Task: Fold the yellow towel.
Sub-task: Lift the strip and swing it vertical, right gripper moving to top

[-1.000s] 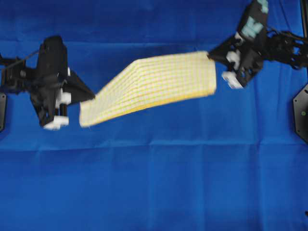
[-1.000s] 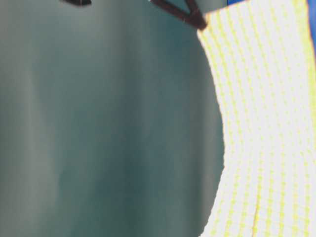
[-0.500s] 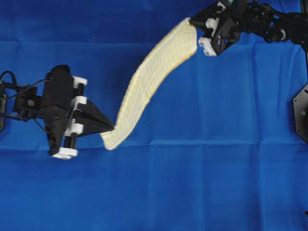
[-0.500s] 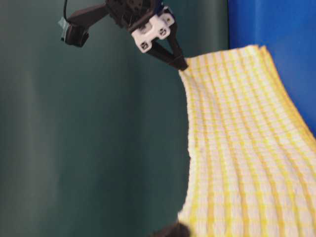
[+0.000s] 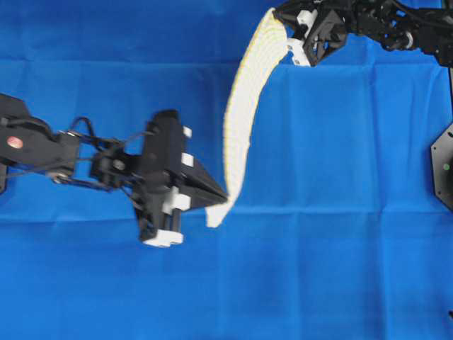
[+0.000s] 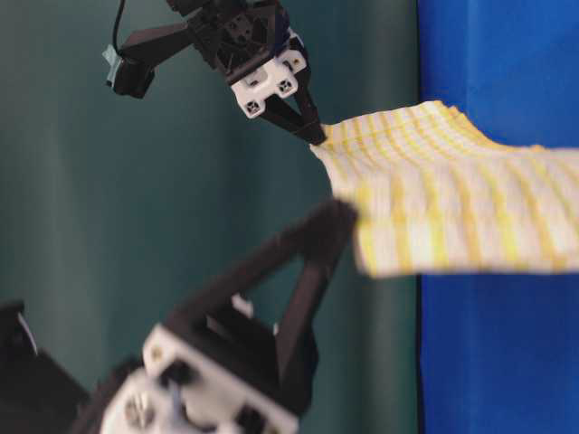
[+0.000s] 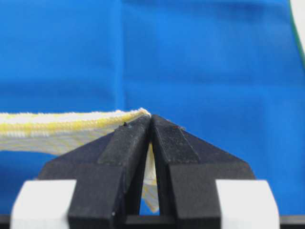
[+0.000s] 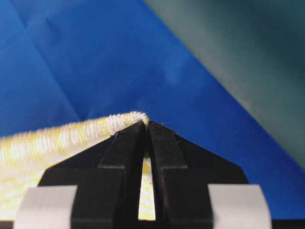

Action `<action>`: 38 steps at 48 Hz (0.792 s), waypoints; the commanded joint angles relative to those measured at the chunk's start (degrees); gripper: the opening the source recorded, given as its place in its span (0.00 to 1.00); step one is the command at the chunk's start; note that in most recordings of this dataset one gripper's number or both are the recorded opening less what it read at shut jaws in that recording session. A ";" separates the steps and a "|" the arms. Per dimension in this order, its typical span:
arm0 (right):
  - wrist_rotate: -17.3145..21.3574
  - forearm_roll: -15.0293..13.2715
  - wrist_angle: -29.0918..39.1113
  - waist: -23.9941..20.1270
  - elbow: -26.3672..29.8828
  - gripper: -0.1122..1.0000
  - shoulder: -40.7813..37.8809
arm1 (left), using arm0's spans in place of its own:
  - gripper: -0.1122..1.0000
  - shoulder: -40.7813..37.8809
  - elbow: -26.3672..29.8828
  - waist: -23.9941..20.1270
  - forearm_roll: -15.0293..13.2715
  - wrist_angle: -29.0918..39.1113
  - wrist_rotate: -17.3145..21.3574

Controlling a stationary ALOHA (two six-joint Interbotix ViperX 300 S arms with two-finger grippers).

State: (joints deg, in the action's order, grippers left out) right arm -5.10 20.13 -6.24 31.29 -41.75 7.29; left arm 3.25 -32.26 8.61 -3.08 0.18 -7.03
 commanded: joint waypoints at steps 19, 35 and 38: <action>-0.18 -0.09 -1.05 1.05 4.22 0.13 -1.49 | 0.13 -8.79 13.18 1.05 0.00 -0.35 0.35; -0.26 -0.09 -1.05 1.14 4.22 0.13 -1.49 | 0.13 -10.37 14.85 1.05 0.00 -0.35 0.35; -0.35 -0.09 -1.05 1.14 4.22 0.13 -1.49 | 0.13 -10.37 14.85 1.14 0.00 -0.44 0.44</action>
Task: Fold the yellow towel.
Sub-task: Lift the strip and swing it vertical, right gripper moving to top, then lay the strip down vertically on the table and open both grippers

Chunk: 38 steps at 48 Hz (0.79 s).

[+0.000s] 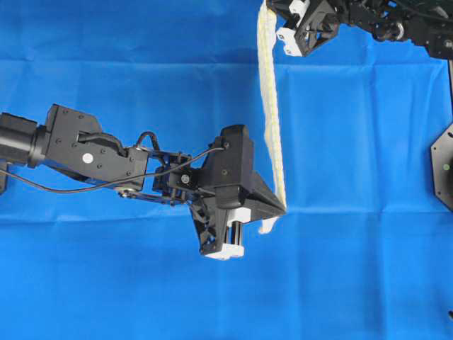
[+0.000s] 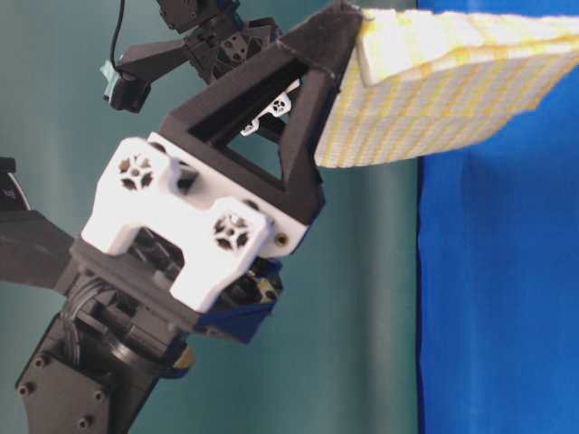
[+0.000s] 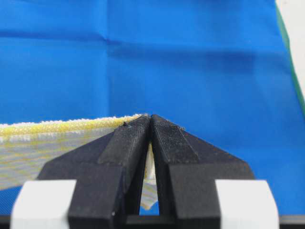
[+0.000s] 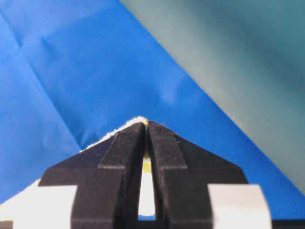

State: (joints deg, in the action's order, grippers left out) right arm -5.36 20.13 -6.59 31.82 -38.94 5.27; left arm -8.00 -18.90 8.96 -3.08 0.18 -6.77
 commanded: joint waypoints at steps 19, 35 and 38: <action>-0.26 -0.18 0.35 -0.18 3.16 0.13 -3.34 | 0.13 0.88 -2.20 0.79 0.00 -2.55 0.00; -0.26 -2.99 3.96 -3.08 11.87 0.13 -11.51 | 0.13 3.52 -11.43 1.14 -0.09 -10.02 -0.62; -0.26 -3.08 4.57 -3.52 13.71 0.13 -13.27 | 0.13 4.31 -13.27 1.14 -0.18 -10.90 -0.62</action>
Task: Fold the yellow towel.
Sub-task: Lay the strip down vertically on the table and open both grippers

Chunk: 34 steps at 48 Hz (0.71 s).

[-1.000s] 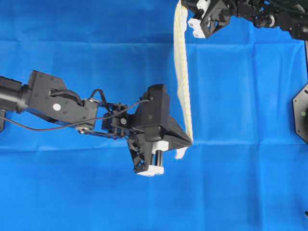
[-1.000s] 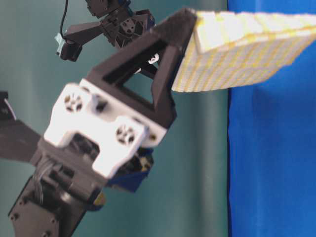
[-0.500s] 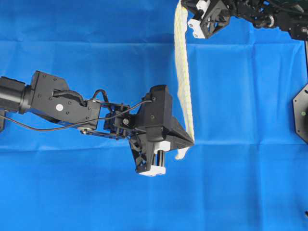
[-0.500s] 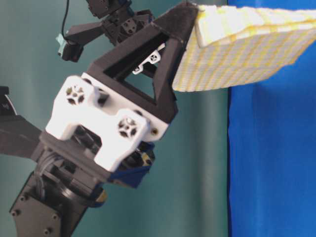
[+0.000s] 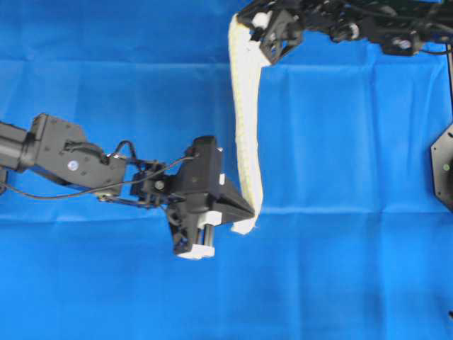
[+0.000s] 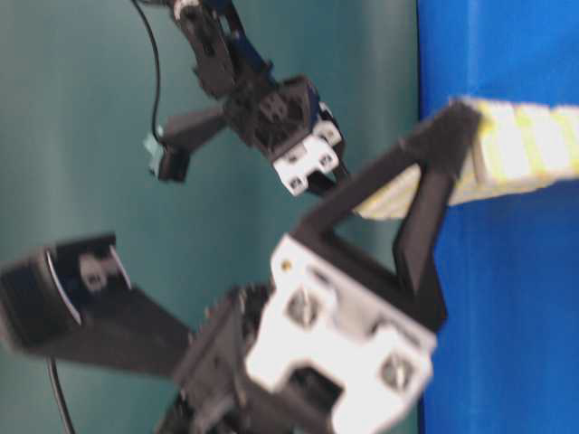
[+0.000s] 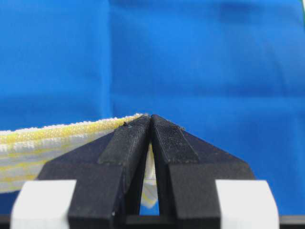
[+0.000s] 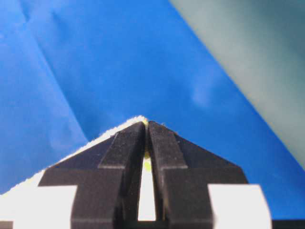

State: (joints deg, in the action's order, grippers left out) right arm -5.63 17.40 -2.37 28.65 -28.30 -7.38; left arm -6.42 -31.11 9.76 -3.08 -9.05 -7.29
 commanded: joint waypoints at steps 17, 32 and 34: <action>-0.09 -0.62 1.41 -2.37 8.70 0.13 -7.47 | 0.13 6.33 -8.53 0.35 -0.53 -2.81 -3.08; -0.09 -0.53 1.49 -3.52 10.02 0.13 -9.05 | 0.13 5.71 -9.23 -0.26 -0.53 -2.55 -3.16; -0.09 -0.53 1.49 -3.60 10.02 0.13 -9.05 | 0.13 5.62 -9.32 -0.44 -0.44 -2.46 -3.16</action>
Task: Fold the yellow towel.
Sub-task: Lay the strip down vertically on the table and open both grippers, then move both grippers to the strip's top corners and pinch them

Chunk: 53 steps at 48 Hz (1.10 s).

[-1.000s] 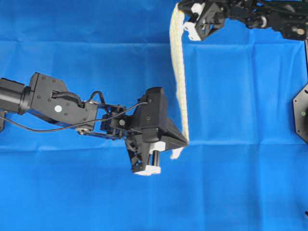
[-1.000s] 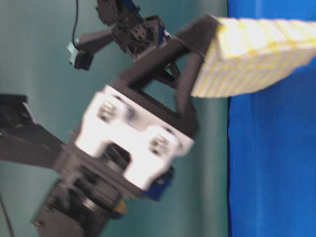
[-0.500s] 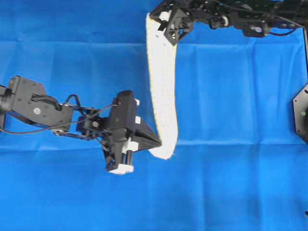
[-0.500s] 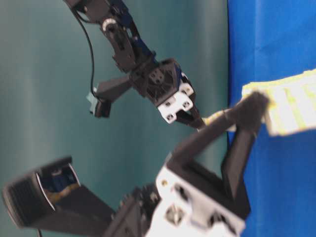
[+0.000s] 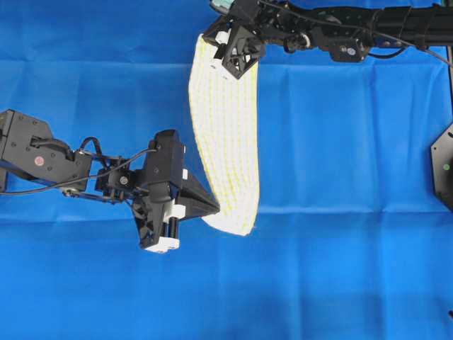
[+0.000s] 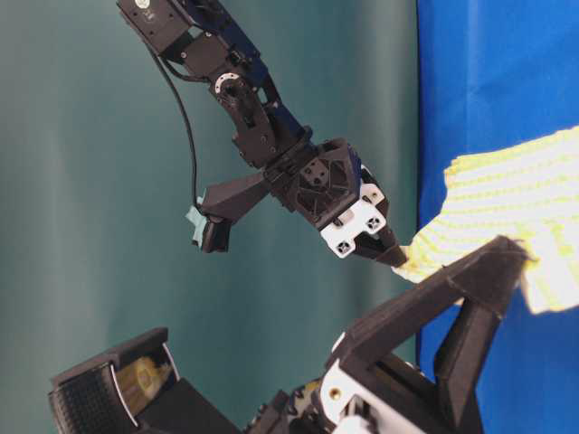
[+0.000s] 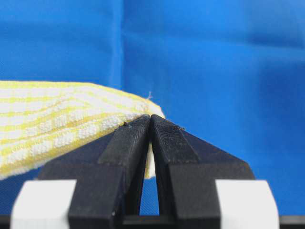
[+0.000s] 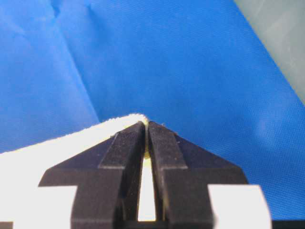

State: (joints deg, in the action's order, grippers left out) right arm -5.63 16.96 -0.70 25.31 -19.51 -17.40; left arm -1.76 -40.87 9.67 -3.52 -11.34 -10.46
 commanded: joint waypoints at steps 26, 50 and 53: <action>0.35 -0.09 0.44 -0.62 1.23 0.14 0.88 | 0.55 1.58 -0.88 -1.93 -0.09 4.39 0.00; 0.18 -1.41 1.41 -1.23 -3.25 0.76 9.93 | 0.81 13.54 -1.14 -6.24 0.53 22.50 1.23; 0.18 -1.49 1.23 -1.23 -5.45 0.76 12.83 | 0.81 14.94 -1.67 -7.65 0.62 22.76 1.67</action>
State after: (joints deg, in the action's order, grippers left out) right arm -5.54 15.73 0.88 24.08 -23.73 -9.40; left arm 10.46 -42.71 3.60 -3.16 11.07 -9.14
